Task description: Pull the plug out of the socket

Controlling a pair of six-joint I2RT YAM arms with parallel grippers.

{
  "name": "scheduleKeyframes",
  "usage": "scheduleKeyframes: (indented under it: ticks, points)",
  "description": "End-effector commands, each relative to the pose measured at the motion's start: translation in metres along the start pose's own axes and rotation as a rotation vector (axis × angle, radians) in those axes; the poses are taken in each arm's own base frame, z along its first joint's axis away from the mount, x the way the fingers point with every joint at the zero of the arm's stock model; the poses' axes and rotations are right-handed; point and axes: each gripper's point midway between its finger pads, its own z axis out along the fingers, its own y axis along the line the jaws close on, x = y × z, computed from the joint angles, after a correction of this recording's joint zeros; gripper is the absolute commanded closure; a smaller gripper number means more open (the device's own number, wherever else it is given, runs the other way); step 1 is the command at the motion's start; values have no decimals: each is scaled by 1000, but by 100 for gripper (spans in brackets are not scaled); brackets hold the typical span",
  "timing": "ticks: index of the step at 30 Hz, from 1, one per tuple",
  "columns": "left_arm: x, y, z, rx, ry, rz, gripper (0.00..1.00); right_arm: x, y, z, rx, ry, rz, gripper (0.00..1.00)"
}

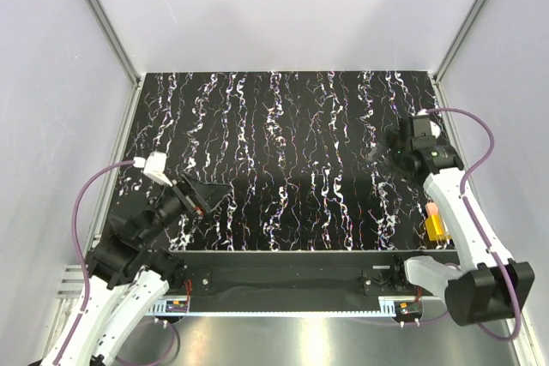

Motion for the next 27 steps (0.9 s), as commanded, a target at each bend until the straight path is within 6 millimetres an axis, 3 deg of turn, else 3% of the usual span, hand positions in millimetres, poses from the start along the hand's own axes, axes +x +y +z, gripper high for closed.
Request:
scheduleKeyframes:
  ticks: [1, 3, 7, 10, 14, 18, 22, 27]
  points:
    - [12, -13, 1, 47, 96, -33, 1, -21, -29, 3, 104, -13, 102, 0]
    - [21, -19, 4, 74, 173, -27, 1, -30, -42, 3, 157, -44, 144, 0]
    - [31, -27, 8, 121, 263, -25, 1, -66, -75, -2, 299, -163, 231, 0]
    - [36, -38, 9, 187, 310, -26, 1, -73, -91, 7, 320, -128, 343, 0]
    - [39, -49, 17, 241, 374, -56, 2, -85, -151, 7, 458, -162, 540, 0]
    - [47, -58, 24, 252, 422, -42, 3, -84, -190, -7, 544, -192, 652, 0]
    - [70, -80, 34, 284, 494, -24, 4, -71, -209, -20, 647, -246, 674, 0]
    - [98, -112, 47, 338, 589, 18, 4, -45, -222, -18, 664, -239, 749, 0]
